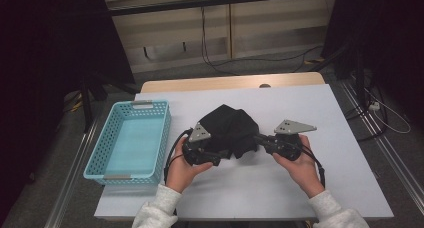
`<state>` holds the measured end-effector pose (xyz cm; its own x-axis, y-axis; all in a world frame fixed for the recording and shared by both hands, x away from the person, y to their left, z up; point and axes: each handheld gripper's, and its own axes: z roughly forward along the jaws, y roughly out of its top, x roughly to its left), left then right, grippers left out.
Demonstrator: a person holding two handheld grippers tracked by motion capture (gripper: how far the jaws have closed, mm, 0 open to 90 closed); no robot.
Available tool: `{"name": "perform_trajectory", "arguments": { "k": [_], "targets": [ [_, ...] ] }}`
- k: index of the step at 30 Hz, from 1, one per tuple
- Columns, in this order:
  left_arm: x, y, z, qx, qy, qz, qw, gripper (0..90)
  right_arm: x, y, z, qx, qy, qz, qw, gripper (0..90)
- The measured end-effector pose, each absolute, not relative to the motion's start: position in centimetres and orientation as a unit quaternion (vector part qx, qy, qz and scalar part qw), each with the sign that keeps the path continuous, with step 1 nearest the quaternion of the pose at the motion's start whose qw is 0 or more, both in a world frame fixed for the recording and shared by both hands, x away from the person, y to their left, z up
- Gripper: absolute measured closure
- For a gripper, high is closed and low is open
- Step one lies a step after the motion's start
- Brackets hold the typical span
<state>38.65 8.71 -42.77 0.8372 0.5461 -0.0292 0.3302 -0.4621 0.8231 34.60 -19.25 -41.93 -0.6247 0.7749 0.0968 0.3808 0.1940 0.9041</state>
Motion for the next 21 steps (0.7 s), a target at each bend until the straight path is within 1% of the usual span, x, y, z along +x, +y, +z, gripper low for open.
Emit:
{"name": "perform_trajectory", "arguments": {
  "k": [12,17,21],
  "targets": [
    [38.0,6.4,-44.0,0.857,0.239,0.117,0.442,23.0,34.6,-18.9,-42.0,0.389,0.746,0.503,0.198,85.5],
    [37.9,5.7,-44.8,0.859,0.233,0.123,0.439,25.6,34.6,-18.9,-41.9,0.389,0.743,0.506,0.200,85.5],
    [38.0,5.4,-45.1,0.855,0.236,0.130,0.443,31.6,34.6,-19.1,-41.7,0.391,0.739,0.510,0.202,85.5]
  ]
}}
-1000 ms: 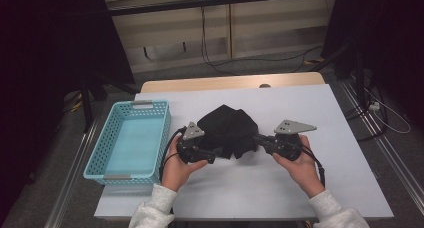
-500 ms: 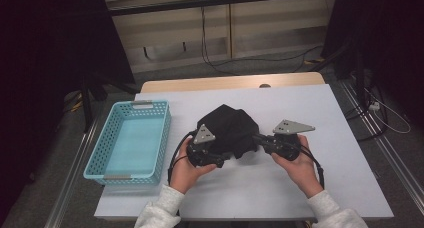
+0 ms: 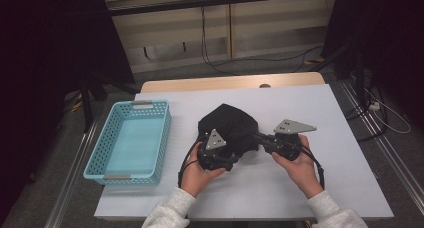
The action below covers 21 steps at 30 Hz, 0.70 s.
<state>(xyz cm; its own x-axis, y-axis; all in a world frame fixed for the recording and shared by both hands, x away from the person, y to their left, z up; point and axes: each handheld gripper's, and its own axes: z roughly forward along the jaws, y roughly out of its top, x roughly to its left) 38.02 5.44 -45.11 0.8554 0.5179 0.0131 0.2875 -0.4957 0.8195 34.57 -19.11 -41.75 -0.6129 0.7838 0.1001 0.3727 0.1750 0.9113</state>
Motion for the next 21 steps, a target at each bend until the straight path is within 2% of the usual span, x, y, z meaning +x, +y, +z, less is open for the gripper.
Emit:
{"name": "perform_trajectory", "arguments": {
  "k": [6,8,18,21],
  "targets": [
    [38.14,5.04,-45.21,0.852,0.241,0.127,0.447,43.6,34.51,-19.19,-41.53,0.383,0.740,0.514,0.203,85.5],
    [38.15,5.06,-45.28,0.851,0.244,0.117,0.451,50.5,34.57,-19.20,-41.52,0.386,0.739,0.514,0.203,85.5],
    [38.06,5.23,-45.35,0.852,0.246,0.107,0.449,68.1,34.84,-18.84,-41.70,0.382,0.743,0.511,0.200,85.4],
    [37.98,5.38,-45.07,0.851,0.246,0.107,0.452,76.5,34.86,-18.80,-41.79,0.383,0.743,0.511,0.199,85.4]
  ]
}}
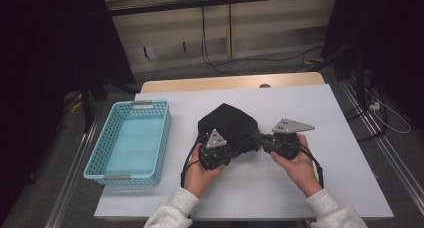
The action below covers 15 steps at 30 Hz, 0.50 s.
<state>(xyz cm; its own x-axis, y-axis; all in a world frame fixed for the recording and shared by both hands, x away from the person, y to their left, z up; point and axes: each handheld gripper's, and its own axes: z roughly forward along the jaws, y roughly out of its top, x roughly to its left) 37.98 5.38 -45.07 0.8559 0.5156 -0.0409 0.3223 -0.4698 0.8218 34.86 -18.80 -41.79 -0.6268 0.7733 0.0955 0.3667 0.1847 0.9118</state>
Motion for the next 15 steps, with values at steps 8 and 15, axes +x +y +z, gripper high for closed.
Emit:
{"name": "perform_trajectory", "arguments": {
  "k": [8,15],
  "targets": [
    [38.0,6.1,-44.0,0.850,0.251,0.096,0.453,86.1,34.9,-19.1,-41.8,0.385,0.743,0.509,0.202,85.3],
    [38.0,7.8,-41.4,0.839,0.258,0.099,0.469,86.6,34.8,-19.2,-41.6,0.381,0.744,0.510,0.203,84.9]
  ]
}}
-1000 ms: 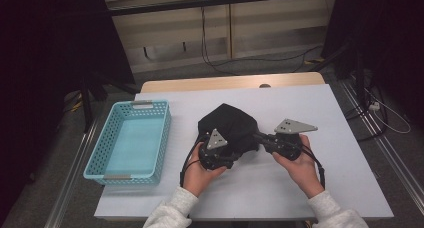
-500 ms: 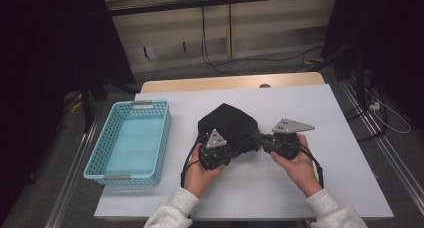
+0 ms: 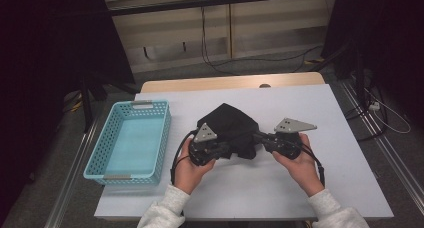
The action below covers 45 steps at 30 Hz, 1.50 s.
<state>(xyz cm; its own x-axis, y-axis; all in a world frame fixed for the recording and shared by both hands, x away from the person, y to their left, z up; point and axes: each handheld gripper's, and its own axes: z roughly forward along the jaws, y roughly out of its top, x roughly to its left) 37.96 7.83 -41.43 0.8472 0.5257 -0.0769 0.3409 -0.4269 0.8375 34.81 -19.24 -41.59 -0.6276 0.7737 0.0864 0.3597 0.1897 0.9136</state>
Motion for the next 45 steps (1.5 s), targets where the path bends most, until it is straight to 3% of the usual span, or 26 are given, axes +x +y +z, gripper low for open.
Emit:
{"name": "perform_trajectory", "arguments": {
  "k": [13,17,24,28,32,39,40,43,45],
  "targets": [
    [38.7,11.7,-40.0,0.821,0.307,0.100,0.470,86.9,35.4,-17.9,-43.1,0.375,0.770,0.481,0.186,78.4],
    [38.8,11.9,-39.8,0.818,0.310,0.099,0.475,86.9,35.4,-17.6,-43.7,0.369,0.783,0.466,0.183,66.9],
    [39.1,12.8,-39.4,0.810,0.318,0.100,0.483,86.9,35.7,-17.5,-44.9,0.376,0.801,0.426,0.187,34.1],
    [39.1,13.2,-39.0,0.805,0.323,0.101,0.487,86.9,36.1,-17.4,-45.2,0.377,0.803,0.414,0.203,30.8],
    [39.1,13.9,-38.7,0.800,0.329,0.105,0.491,87.0,36.5,-17.2,-45.5,0.379,0.805,0.403,0.214,31.0],
    [38.9,14.6,-38.4,0.797,0.333,0.112,0.491,87.0,37.0,-15.7,-46.0,0.357,0.817,0.395,0.219,39.0],
    [38.9,14.7,-38.4,0.796,0.335,0.112,0.492,86.9,37.1,-15.5,-46.1,0.356,0.820,0.394,0.211,47.0],
    [38.8,15.0,-38.3,0.794,0.337,0.117,0.492,87.1,37.5,-16.2,-46.0,0.373,0.811,0.381,0.241,66.7],
    [38.8,15.1,-38.2,0.792,0.338,0.117,0.494,87.2,37.9,-17.5,-45.8,0.404,0.789,0.390,0.250,69.9]
  ]
}}
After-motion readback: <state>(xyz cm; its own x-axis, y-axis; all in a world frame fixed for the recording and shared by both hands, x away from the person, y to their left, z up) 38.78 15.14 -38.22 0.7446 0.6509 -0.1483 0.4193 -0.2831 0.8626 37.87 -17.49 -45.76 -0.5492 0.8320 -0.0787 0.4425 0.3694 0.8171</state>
